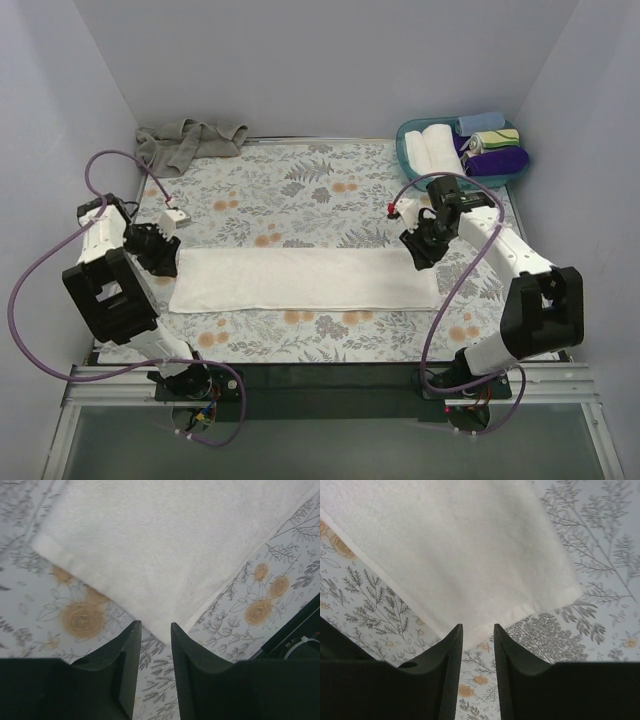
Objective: Roll the towels
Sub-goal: Fold the towel
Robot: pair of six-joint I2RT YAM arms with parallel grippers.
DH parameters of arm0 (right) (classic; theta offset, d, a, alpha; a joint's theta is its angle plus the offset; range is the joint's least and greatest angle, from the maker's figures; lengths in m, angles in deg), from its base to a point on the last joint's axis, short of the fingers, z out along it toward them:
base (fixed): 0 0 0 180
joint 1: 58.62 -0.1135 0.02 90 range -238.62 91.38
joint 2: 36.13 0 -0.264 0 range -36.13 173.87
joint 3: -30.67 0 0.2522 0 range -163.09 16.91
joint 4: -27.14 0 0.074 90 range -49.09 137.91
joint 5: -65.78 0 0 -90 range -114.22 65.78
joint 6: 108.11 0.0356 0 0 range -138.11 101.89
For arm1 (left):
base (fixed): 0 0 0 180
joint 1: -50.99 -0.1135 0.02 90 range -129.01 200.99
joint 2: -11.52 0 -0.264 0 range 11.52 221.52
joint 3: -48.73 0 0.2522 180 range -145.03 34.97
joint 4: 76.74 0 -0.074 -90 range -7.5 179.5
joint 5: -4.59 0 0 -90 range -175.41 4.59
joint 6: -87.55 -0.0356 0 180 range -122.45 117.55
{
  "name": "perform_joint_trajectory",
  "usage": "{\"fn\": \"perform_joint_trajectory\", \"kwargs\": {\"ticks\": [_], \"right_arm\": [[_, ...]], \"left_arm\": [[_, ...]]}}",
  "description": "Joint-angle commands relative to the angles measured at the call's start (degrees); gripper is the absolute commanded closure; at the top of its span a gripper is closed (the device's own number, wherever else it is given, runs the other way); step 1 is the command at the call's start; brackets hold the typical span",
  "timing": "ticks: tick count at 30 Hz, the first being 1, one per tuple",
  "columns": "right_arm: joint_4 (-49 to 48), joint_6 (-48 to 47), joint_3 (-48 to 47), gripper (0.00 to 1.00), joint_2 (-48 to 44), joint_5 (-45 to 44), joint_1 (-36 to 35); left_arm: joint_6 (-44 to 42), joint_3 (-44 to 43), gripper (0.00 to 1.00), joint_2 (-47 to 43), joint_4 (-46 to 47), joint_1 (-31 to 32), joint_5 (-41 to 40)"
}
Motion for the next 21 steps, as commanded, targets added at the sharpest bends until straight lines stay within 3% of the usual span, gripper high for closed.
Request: {"fn": "perform_joint_trajectory", "kwargs": {"ticks": [1, 4, 11, 17, 21], "right_arm": [[0.01, 0.1, 2.97, 0.69, 3.28, 2.46, -1.73], [-2.19, -0.69, 6.31, 0.71, 5.39, -0.42, -1.82], [-11.24, -2.98, 14.67, 0.69, 8.38, -12.56, -1.91], [-16.35, -1.13, 10.64, 0.67, 15.05, -18.02, -1.65], [-16.0, -0.51, 6.07, 0.62, 15.95, -18.81, -1.21]], "left_arm": [[4.52, 6.68, 0.73, -2.06, 6.03, 1.16, -0.23], [6.02, 10.73, 0.78, -1.71, 8.16, 1.25, -2.77], [11.82, 16.28, 0.77, 0.48, 16.68, 1.33, -7.08], [22.63, 7.85, 0.77, 10.13, 23.1, 2.39, -6.65], [25.54, 1.61, 0.76, 14.37, 21.1, 3.44, -5.16]]}}
